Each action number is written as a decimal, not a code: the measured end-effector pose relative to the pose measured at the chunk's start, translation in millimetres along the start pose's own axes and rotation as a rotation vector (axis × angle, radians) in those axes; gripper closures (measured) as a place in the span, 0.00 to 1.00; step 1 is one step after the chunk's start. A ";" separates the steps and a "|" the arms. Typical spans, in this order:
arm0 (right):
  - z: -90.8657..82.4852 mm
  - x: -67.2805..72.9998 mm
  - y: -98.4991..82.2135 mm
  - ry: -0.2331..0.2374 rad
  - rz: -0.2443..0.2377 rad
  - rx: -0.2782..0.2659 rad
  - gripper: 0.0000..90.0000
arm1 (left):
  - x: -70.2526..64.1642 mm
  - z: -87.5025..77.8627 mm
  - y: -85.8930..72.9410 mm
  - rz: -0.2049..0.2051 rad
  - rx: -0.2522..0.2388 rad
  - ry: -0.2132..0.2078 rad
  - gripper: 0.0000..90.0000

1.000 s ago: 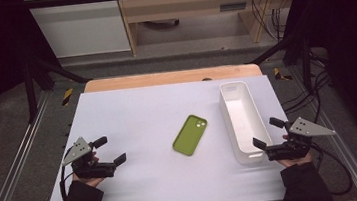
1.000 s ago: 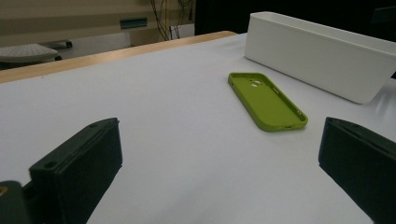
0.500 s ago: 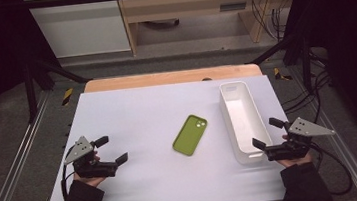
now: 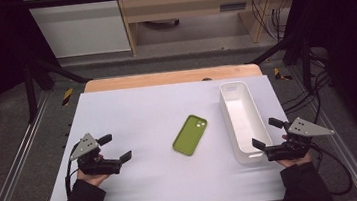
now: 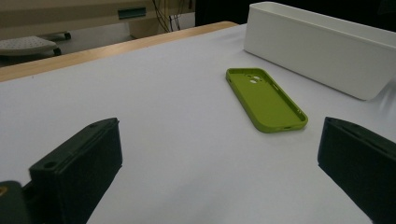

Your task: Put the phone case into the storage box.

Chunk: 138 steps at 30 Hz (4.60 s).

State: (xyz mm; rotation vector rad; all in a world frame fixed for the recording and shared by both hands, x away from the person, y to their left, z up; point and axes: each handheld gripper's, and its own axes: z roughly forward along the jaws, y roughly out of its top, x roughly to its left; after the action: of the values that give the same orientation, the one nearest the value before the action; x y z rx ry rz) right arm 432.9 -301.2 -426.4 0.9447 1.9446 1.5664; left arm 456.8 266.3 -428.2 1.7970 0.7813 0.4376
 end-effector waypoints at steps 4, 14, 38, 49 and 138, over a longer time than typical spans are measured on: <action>0.2 0.4 0.0 0.001 -0.002 0.003 0.00 | -2.8 4.0 3.2 0.001 0.010 0.002 0.00; 0.0 0.8 0.4 0.001 -0.010 0.002 0.00 | -9.9 14.3 12.8 0.001 0.037 -0.002 0.00; -0.4 1.7 1.6 0.006 -0.007 0.006 0.00 | -24.8 44.5 40.4 0.019 0.065 -0.035 0.00; -0.4 1.8 1.8 0.005 -0.018 0.005 0.00 | -30.8 62.2 50.0 0.029 0.080 -0.051 0.00; 0.3 2.5 1.8 0.010 -0.019 0.022 0.00 | -54.6 203.3 69.2 0.046 0.289 -0.010 0.01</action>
State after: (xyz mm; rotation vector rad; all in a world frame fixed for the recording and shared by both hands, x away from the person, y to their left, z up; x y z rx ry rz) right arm 431.9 -298.9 -424.6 0.9260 1.9763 1.5451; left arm 566.4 73.7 -431.9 2.0873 0.8304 0.3585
